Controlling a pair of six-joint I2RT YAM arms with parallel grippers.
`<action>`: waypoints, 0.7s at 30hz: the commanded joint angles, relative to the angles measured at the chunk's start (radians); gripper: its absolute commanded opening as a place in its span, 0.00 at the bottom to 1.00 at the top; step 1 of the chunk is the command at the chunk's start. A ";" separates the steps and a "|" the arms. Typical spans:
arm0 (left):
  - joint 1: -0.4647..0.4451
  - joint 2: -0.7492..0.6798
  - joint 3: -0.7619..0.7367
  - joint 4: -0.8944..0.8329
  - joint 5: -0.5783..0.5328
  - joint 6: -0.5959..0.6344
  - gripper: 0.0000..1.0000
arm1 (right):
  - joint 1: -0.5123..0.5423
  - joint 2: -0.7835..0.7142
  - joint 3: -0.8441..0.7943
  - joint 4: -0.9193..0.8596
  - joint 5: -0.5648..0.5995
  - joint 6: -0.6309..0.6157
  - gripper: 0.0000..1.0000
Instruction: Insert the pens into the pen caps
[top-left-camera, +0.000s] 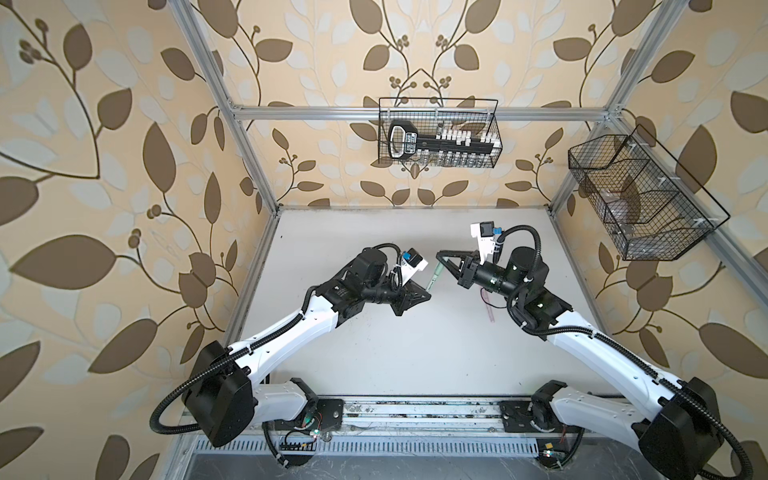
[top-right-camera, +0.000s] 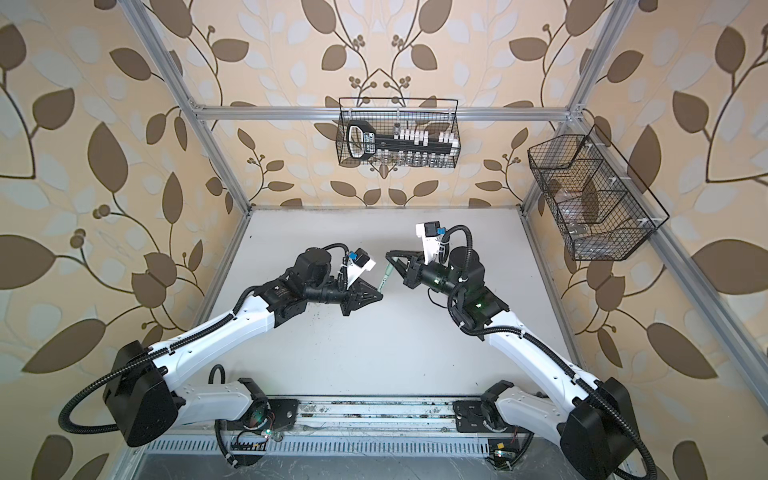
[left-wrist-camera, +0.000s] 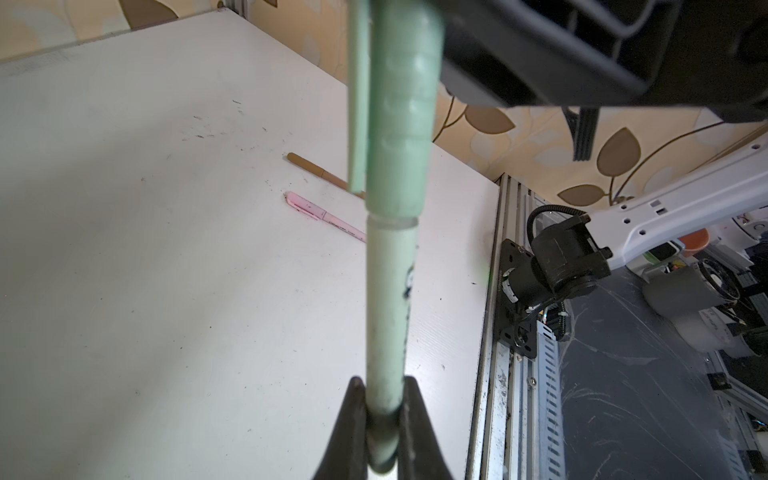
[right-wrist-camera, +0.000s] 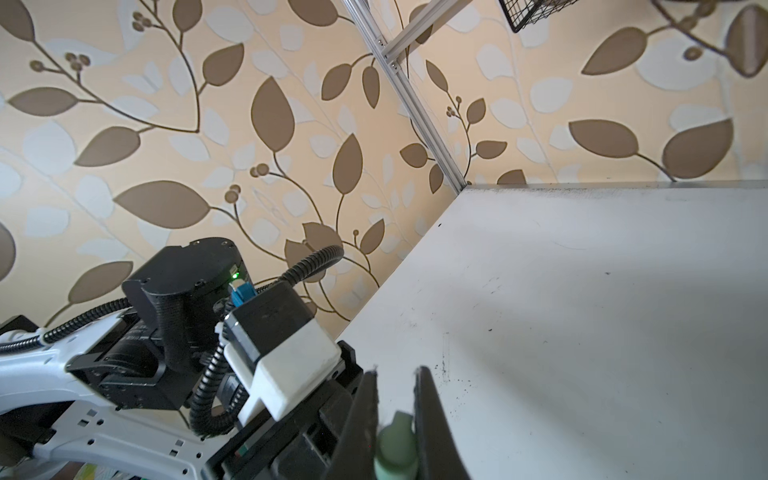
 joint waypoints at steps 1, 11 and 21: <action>0.049 -0.034 0.128 0.306 -0.052 -0.021 0.00 | 0.056 0.037 -0.074 -0.191 -0.093 0.015 0.00; 0.074 -0.021 0.149 0.388 -0.068 -0.041 0.00 | 0.092 0.077 -0.101 -0.210 -0.068 0.063 0.00; 0.103 -0.021 0.168 0.410 -0.108 -0.034 0.00 | 0.139 0.108 -0.127 -0.213 -0.065 0.111 0.00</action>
